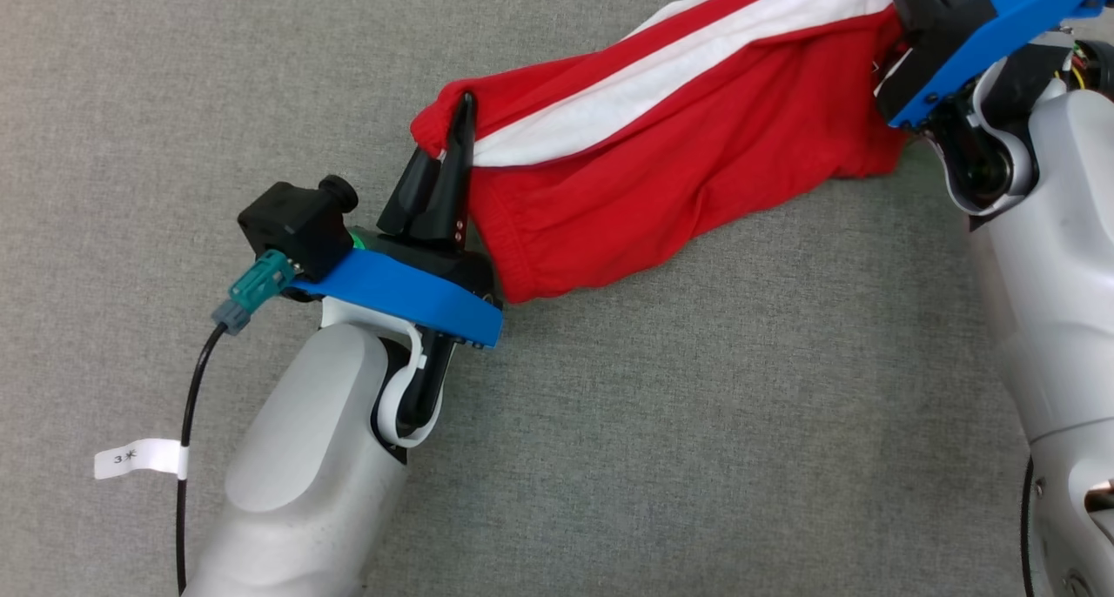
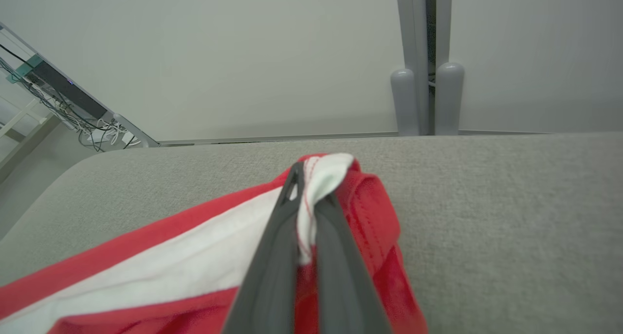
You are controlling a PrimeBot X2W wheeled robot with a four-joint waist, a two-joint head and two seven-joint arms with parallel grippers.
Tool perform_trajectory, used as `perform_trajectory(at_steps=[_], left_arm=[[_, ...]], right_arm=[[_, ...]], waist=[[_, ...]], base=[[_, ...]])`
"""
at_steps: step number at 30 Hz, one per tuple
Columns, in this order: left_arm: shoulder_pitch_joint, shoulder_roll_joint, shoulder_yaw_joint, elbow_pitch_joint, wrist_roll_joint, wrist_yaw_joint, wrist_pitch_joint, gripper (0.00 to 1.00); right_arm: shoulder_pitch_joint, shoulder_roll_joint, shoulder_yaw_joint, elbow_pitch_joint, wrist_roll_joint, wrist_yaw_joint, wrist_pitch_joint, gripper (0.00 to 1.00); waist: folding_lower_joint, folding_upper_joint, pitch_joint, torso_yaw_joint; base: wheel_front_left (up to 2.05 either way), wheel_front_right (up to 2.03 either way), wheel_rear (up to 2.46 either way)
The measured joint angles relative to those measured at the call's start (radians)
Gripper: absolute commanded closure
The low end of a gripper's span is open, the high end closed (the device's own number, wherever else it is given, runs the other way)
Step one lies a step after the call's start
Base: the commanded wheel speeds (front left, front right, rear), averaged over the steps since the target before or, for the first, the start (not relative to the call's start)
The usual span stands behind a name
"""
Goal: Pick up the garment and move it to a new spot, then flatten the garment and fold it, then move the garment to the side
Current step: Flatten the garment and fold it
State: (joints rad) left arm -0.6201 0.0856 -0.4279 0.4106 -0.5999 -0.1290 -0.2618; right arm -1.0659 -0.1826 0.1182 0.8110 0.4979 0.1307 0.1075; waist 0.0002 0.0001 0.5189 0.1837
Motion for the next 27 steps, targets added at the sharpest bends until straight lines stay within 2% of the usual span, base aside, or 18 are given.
perform_trajectory(at_steps=[1,2,3,7,16,27], left_arm=[[0.0,-0.001,0.0,0.01,0.002,0.0,0.0,0.89],[-0.001,-0.004,0.0,0.015,0.006,0.0,0.0,0.5],[-0.003,-0.006,0.002,0.017,0.01,0.0,0.0,0.0],[-0.011,-0.016,0.018,0.024,0.034,0.0,0.0,0.0],[0.123,-0.005,0.096,-0.035,0.146,0.0,0.0,0.0],[0.282,-0.006,0.328,-0.204,0.269,0.0,0.0,0.0]], right_arm=[[-0.011,0.003,0.005,0.018,-0.006,0.0,-0.014,0.2],[-0.023,0.004,0.01,0.036,-0.009,0.0,-0.02,0.0],[-0.033,0.005,0.022,0.048,-0.014,0.0,-0.031,0.0],[-0.041,-0.007,0.073,0.079,-0.021,0.0,-0.085,0.0],[0.035,-0.111,0.212,0.07,0.018,0.0,-0.175,0.0],[0.123,-0.188,0.284,0.094,0.086,0.0,-0.191,0.0]], waist=[[0.0,0.0,0.002,0.001],[0.0,0.0,0.004,0.002],[0.0,0.0,0.005,0.003],[0.0,0.0,-0.003,0.003],[-0.0002,-0.0001,-0.067,0.003],[-0.0003,0.0,-0.115,0.016]], base=[[0.0,0.0,0.0],[0.0,0.0,0.0],[0.0,0.0,0.0],[0.0,0.0,0.0],[0.0,0.0,0.0],[0.0,0.0,0.0]])
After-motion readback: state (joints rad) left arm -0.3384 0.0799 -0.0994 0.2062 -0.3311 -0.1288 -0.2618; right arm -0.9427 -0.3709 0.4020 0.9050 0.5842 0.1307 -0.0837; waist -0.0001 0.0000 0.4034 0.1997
